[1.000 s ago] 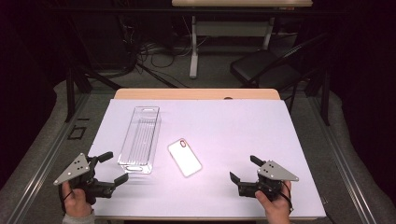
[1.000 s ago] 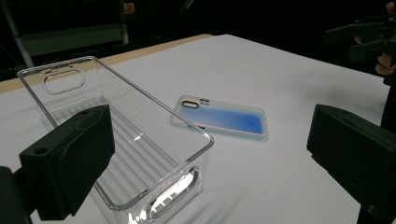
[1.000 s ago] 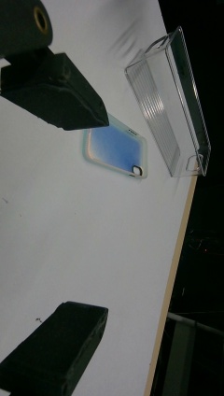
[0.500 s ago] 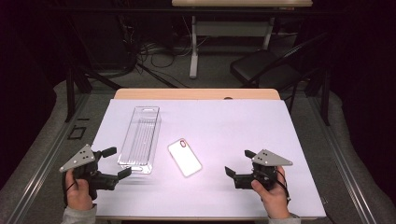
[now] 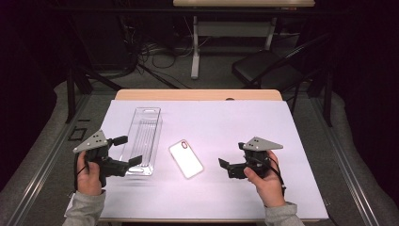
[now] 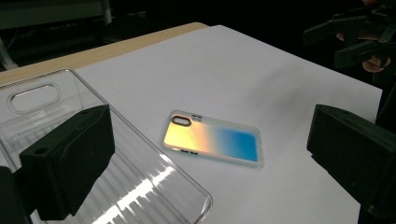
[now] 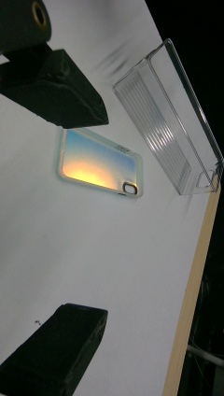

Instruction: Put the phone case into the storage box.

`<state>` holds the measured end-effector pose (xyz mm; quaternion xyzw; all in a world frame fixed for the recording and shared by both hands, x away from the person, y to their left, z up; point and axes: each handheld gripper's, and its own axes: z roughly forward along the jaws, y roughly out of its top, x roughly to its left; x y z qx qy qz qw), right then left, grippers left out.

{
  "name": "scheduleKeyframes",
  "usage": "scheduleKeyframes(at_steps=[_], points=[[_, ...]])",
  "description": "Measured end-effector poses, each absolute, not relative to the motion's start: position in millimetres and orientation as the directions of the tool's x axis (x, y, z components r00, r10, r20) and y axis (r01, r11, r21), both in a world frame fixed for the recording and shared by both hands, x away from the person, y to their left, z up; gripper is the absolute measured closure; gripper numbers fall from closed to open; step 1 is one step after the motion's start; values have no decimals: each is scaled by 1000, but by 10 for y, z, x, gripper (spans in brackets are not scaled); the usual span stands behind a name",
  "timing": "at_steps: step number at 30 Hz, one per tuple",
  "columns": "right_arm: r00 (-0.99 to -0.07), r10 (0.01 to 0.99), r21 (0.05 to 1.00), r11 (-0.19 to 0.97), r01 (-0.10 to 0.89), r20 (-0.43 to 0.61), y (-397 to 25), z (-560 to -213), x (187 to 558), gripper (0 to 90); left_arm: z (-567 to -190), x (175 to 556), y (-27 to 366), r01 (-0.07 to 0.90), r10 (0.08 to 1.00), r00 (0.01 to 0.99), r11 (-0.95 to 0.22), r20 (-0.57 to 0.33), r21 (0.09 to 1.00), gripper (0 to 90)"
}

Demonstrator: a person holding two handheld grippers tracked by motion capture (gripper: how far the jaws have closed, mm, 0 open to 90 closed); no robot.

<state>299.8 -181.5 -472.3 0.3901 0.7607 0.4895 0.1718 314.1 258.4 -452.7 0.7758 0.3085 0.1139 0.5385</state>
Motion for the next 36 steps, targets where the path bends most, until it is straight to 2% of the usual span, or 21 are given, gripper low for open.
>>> scheduleKeyframes(at_steps=[7,26,36], points=[[-647,752,861,241,447,125,-1710,-4645,3123,65,-4469,3292,2466,380,595,784,-229,-180,896,13],[-633,748,798,252,548,198,-1523,-4561,3488,65,-4378,3612,2409,412,592,758,-110,-273,905,13],[-618,761,740,298,603,197,-1332,-4558,3731,66,-4421,3653,2465,422,625,735,-117,-263,899,13]])
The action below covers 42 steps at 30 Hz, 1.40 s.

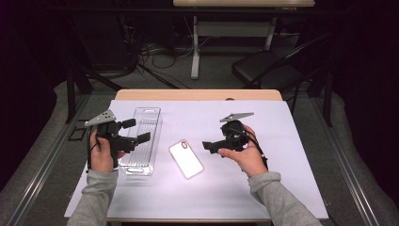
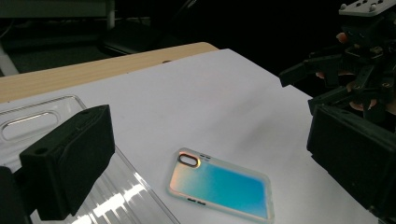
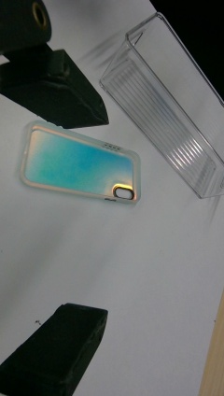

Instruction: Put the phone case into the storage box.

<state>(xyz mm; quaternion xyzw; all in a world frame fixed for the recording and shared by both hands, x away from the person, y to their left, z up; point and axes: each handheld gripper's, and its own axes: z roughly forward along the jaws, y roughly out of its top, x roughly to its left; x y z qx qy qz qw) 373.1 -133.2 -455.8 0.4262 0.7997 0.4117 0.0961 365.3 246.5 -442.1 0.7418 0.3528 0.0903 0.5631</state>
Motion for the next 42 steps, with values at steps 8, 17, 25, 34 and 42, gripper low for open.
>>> scheduleKeyframes(at_steps=[8,17,25,34,42], points=[[-608,770,701,324,635,195,-1125,-4633,3909,65,-4459,3683,2489,441,632,724,-118,-275,890,13],[-632,754,665,380,643,181,-903,-4673,4022,84,-4490,3686,2465,457,649,712,-140,-268,878,6],[-646,744,642,414,645,169,-748,-4710,4113,143,-4517,3683,2464,479,671,696,-169,-256,862,6],[-655,741,623,443,644,150,-623,-4748,4171,148,-4496,3652,2484,477,667,698,-162,-260,864,10],[-636,755,589,443,676,161,-602,-4804,4211,171,-4489,3641,2474,476,668,699,-168,-255,863,13]])
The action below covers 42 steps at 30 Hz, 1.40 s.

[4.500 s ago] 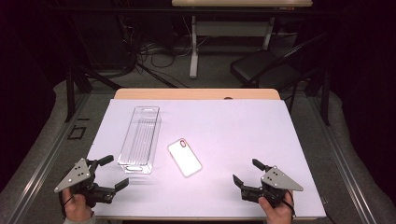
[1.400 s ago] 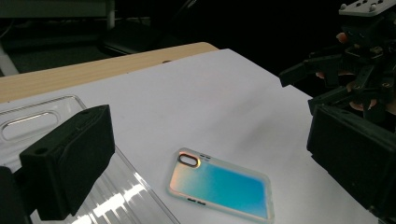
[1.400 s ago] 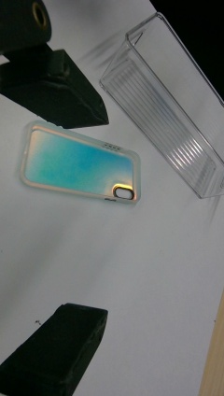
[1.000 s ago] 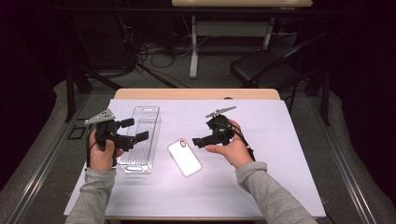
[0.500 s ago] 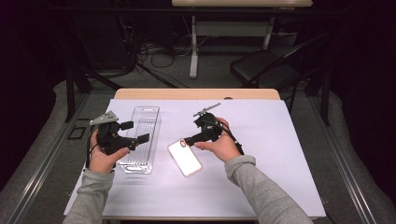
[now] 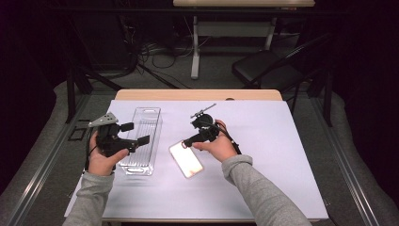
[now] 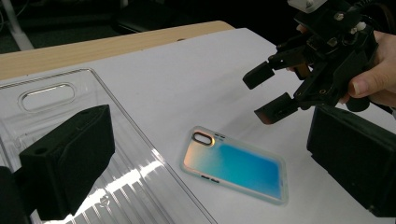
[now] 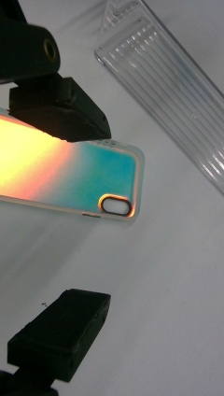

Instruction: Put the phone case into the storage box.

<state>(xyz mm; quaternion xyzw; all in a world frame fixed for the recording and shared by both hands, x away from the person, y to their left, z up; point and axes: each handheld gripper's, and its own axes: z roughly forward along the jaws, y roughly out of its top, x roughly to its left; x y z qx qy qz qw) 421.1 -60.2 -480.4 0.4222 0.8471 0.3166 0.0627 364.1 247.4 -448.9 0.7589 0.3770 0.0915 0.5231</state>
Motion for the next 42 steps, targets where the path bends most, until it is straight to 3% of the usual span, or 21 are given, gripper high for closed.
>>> scheduleKeyframes(at_steps=[16,18,27,36,42], points=[[-604,774,525,439,729,191,-612,-4900,4282,378,-4502,3646,2474,476,669,699,-175,-251,862,19],[-610,769,517,448,729,193,-601,-4930,4290,445,-4503,3648,2476,477,670,699,-176,-250,861,21],[-572,797,439,451,777,194,-538,-5024,4282,451,-4509,3649,2484,484,670,696,-173,-257,858,29],[-545,808,354,454,818,224,-514,-5090,4299,543,-4513,3652,2483,484,669,697,-173,-258,858,35],[-536,815,360,443,821,218,-505,-5136,4297,576,-4514,3652,2485,485,668,697,-171,-261,858,40]])
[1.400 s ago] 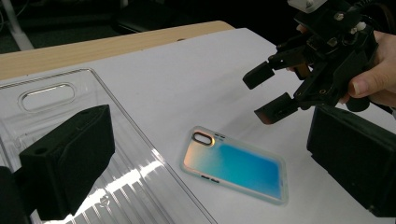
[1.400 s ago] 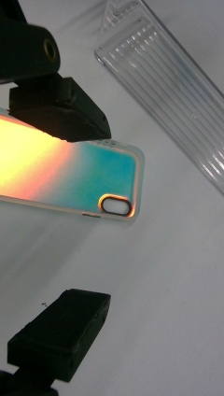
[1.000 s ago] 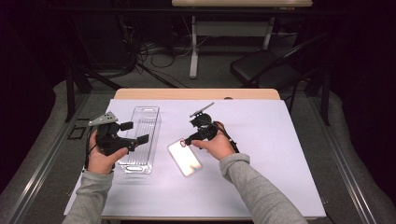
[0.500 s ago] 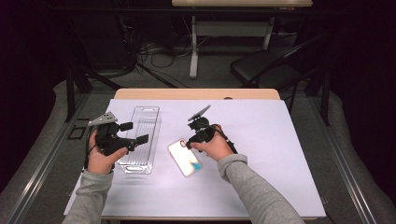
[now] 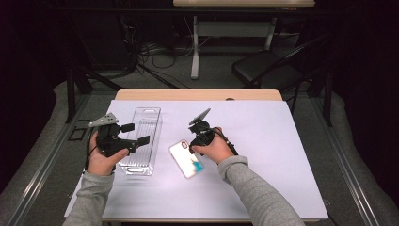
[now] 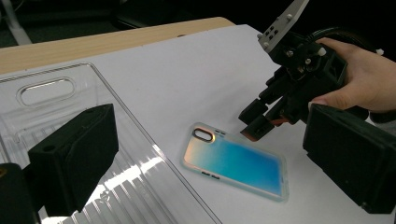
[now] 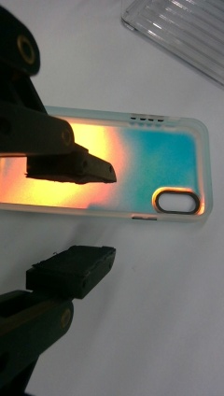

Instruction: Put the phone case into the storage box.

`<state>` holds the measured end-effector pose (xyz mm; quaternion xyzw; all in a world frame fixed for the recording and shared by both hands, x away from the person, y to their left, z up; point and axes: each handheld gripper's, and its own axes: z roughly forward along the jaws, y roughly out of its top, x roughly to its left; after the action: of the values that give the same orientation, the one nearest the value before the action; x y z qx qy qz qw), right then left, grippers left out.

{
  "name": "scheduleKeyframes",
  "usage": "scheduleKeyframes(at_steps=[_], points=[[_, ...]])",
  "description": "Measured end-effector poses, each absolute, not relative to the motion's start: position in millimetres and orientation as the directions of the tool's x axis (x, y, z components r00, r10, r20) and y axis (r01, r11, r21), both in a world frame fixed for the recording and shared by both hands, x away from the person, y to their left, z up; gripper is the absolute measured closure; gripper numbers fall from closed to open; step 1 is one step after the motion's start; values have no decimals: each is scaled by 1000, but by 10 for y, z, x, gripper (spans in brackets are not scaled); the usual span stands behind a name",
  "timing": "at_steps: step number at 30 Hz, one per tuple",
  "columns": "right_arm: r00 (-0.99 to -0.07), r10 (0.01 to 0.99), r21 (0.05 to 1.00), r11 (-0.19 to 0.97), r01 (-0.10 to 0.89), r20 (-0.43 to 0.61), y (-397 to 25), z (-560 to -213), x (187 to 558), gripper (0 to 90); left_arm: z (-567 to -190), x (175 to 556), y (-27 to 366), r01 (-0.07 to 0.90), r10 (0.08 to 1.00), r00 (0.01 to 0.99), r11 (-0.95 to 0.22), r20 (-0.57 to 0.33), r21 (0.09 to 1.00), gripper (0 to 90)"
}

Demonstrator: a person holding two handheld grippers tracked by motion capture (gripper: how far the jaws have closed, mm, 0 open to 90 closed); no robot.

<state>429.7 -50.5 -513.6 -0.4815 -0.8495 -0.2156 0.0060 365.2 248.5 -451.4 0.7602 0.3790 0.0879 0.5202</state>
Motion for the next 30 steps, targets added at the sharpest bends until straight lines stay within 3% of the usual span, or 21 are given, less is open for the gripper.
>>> scheduleKeyframes(at_steps=[17,30], points=[[-555,807,294,490,821,202,-450,-5199,4294,682,-4529,3659,2487,491,671,693,-170,-265,855,41],[-556,808,223,516,827,195,-463,-5242,4297,694,-4538,3664,2485,494,670,692,-171,-267,853,45]])
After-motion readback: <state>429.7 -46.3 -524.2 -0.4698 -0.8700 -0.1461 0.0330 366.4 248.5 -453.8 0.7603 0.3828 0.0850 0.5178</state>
